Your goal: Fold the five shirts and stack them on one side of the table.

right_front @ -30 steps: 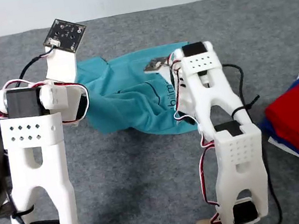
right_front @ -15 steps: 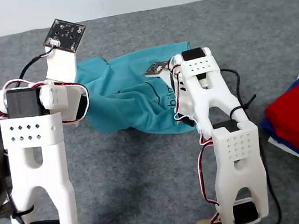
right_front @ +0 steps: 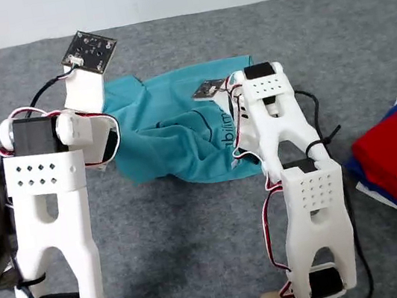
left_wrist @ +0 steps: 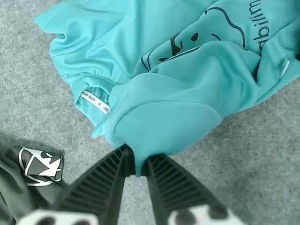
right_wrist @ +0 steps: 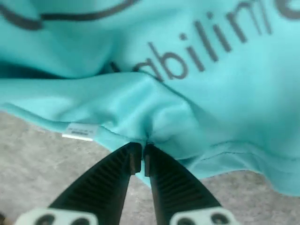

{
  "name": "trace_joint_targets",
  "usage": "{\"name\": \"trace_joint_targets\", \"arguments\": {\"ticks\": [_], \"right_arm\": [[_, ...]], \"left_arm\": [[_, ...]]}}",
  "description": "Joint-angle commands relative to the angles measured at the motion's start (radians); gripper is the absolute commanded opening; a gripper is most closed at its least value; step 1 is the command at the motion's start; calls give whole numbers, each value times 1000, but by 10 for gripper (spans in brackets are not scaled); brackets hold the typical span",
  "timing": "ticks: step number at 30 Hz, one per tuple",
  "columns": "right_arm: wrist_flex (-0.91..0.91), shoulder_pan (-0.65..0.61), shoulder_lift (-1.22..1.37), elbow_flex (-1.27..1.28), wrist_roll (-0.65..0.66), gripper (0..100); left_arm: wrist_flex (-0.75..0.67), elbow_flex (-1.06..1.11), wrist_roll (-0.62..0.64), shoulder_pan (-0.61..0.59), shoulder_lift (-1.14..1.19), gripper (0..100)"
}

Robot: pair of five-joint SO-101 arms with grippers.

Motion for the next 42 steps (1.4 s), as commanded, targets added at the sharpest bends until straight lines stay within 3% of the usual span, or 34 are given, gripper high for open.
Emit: {"name": "trace_joint_targets", "arguments": {"ticks": [1,9,21,24,28,35,42], "right_arm": [[82,1,-117,-69,12,10],[151,4,-328,2,9,10],[127,1,-584,463,11,12],[77,4,-604,466,14,91],[-30,4,-601,470,63,240],[-205,4,-541,468,273,269],[-220,-2,-444,466,359,269]], "left_arm": [[-18,-8,3,-5,-48,2],[-15,-8,3,-6,-48,2],[-14,-8,3,0,-48,2],[-20,-10,3,2,-48,2],[-32,-10,3,0,-48,2],[-34,-10,-49,-6,-48,2],[-34,-7,-77,-6,-41,2]]}}
